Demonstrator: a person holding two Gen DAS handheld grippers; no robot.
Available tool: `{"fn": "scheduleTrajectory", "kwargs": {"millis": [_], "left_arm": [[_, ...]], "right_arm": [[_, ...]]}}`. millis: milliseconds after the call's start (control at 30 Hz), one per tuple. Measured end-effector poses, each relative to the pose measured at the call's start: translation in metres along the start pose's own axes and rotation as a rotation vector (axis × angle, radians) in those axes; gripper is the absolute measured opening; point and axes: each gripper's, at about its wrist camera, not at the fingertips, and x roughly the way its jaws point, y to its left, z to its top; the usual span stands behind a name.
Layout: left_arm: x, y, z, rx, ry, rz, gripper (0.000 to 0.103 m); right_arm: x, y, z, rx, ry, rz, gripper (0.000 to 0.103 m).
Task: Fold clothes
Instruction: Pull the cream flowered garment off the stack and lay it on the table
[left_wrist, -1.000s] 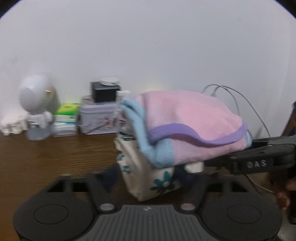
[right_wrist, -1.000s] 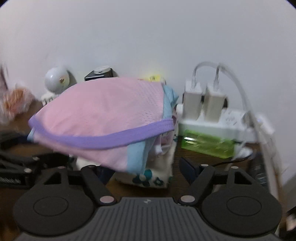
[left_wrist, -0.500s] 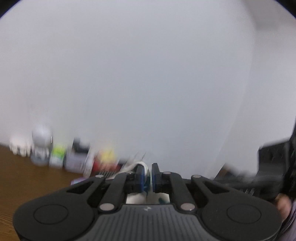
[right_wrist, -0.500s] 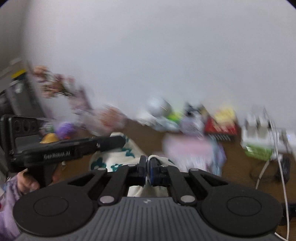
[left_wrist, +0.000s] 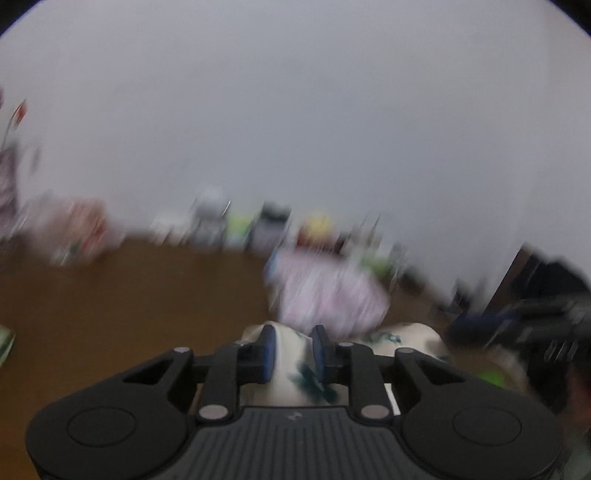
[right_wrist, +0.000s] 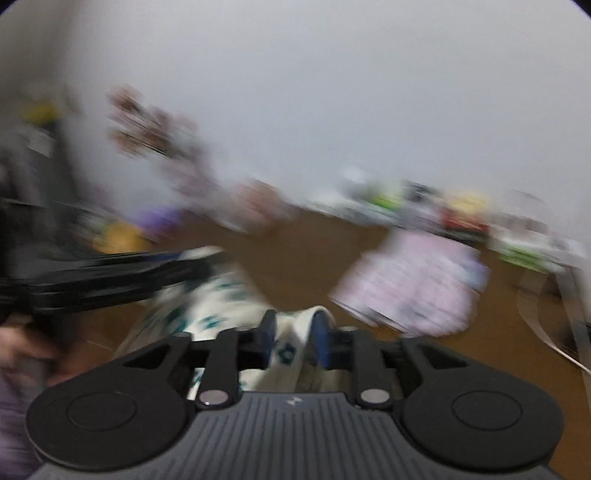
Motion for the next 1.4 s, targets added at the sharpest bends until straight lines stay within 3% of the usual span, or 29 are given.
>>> {"fn": "scheduleTrajectory", "kwargs": {"millis": [33,100,133,267,400,500,667,733,800,833,1033,1100,1167,1233,1300,1367,1400], "left_arm": [[-0.008,0.007,-0.017,0.012,-0.005,-0.011,0.037],[-0.025,0.020,-0.049,0.015,-0.021,-0.007,0.079],[-0.034,0.027,-0.065,0.008,-0.030,0.002,0.083],[-0.034,0.040,-0.098,-0.016,0.033,-0.013,0.084],[-0.026,0.024,-0.106,0.039,0.056,-0.054,0.084],[-0.012,-0.006,-0.107,0.130,0.099,-0.040,0.083],[0.006,-0.023,-0.114,0.093,0.056,0.037,0.077],[0.011,-0.025,-0.115,0.074,0.055,0.036,0.071],[0.014,-0.026,-0.115,0.057,0.066,0.045,0.054],[0.017,-0.028,-0.114,0.055,0.079,0.050,0.051],[0.019,-0.031,-0.116,0.087,0.092,0.094,0.049],[0.018,-0.025,-0.116,0.055,0.082,0.099,0.062],[0.018,-0.018,-0.116,0.036,0.081,0.104,0.064],[0.019,-0.014,-0.115,0.036,0.088,0.115,0.052],[0.021,-0.012,-0.114,0.042,0.096,0.127,0.023],[0.019,-0.013,-0.111,0.027,0.089,0.113,0.010],[0.016,-0.013,-0.109,0.022,0.076,0.117,0.010]], "right_arm": [[-0.004,0.005,-0.019,0.001,-0.007,-0.011,0.033],[-0.018,0.019,-0.056,0.002,-0.038,0.017,0.063],[-0.023,0.030,-0.074,-0.005,-0.059,0.036,0.067],[-0.031,0.074,-0.137,-0.055,-0.151,0.074,0.073],[-0.019,0.089,-0.163,-0.083,-0.182,-0.035,0.073],[-0.018,0.080,-0.171,-0.054,-0.167,-0.070,0.073],[-0.024,0.059,-0.184,0.021,-0.169,-0.092,0.074],[-0.023,0.051,-0.188,0.039,-0.174,-0.102,0.074],[-0.022,0.041,-0.187,0.062,-0.188,-0.110,0.074],[-0.019,0.036,-0.185,0.075,-0.191,-0.113,0.074],[0.011,0.016,-0.171,0.124,-0.154,-0.107,0.074],[0.020,0.015,-0.168,0.120,-0.144,-0.103,0.074],[0.027,0.017,-0.164,0.109,-0.134,-0.101,0.074],[0.033,0.020,-0.162,0.092,-0.122,-0.104,0.074],[0.041,0.023,-0.159,0.071,-0.101,-0.113,0.074],[0.048,0.027,-0.157,0.051,-0.081,-0.122,0.073],[0.051,0.028,-0.156,0.049,-0.075,-0.118,0.071]]}}
